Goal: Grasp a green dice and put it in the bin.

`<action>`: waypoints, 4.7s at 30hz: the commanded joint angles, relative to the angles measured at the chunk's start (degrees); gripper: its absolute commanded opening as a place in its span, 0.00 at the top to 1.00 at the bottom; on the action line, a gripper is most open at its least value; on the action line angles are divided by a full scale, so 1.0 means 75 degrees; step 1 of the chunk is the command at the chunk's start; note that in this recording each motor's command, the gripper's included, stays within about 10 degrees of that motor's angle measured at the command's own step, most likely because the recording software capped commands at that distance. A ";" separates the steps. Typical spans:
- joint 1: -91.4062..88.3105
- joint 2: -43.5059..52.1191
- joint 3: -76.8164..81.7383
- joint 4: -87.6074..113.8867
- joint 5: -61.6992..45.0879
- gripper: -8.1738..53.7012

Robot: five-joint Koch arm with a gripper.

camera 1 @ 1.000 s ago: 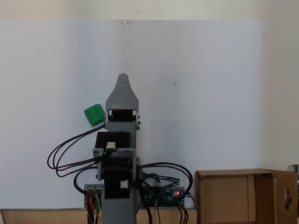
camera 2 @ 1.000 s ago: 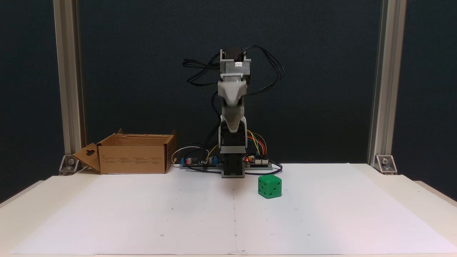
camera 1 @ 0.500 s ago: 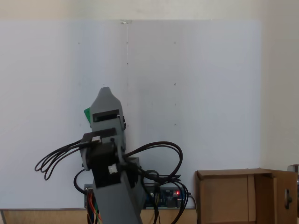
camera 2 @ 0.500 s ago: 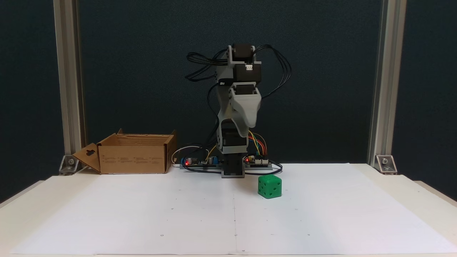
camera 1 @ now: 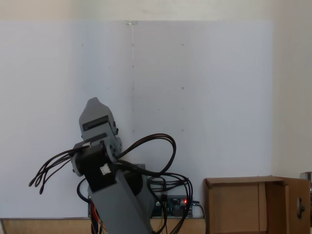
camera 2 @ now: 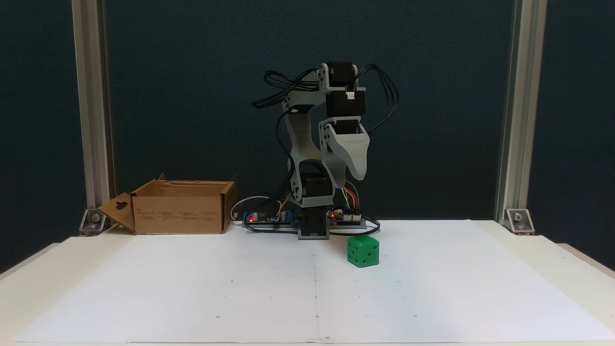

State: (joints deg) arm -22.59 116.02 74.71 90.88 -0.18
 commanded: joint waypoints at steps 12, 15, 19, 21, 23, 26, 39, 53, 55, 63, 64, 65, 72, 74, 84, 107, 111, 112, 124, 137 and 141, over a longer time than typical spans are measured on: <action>0.0105 -0.0152 -0.0387 0.0117 -0.0105 0.15; 0.0117 -0.0340 -0.0375 0.0176 -0.0082 0.15; 0.0094 -0.0445 -0.0375 0.0340 0.0434 0.16; 0.0105 -0.0445 -0.0375 0.0352 0.0422 0.16; 0.0141 -0.0445 -0.0281 0.0375 0.0422 0.15; 0.0129 -0.0445 -0.0199 0.0340 0.0480 0.16; -0.0023 0.0000 0.1113 0.0211 0.0457 0.16; -0.0305 0.0000 0.1770 -0.2051 0.0410 0.16; -0.0504 0.0012 0.1770 -0.2332 0.0422 0.17; -0.0656 0.0012 0.1840 -0.2543 0.0434 0.17; -0.0656 0.0012 0.1934 -0.2543 0.0434 0.17; -0.0691 0.0023 0.2074 -0.2566 0.0457 0.17; -0.0750 0.0047 0.2637 -0.2648 0.0492 0.17; -0.0762 0.0047 0.2707 -0.2660 0.0492 0.17; -0.0949 0.0035 0.2789 -0.2883 0.1148 0.17; -0.1160 -0.0094 0.3246 -0.3914 0.1512 0.17; -0.1172 -0.0234 0.3328 -0.4137 0.1512 0.17; -0.1184 -0.0328 0.3328 -0.4160 0.1512 0.17; -0.1535 -0.0809 0.3363 -0.4137 0.1770 0.20; -0.1500 -0.1547 0.3164 -0.4055 0.1758 0.20; -0.1512 -0.1629 0.2836 -0.3797 0.1758 0.20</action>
State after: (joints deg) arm -33.93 103.97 99.58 60.91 10.02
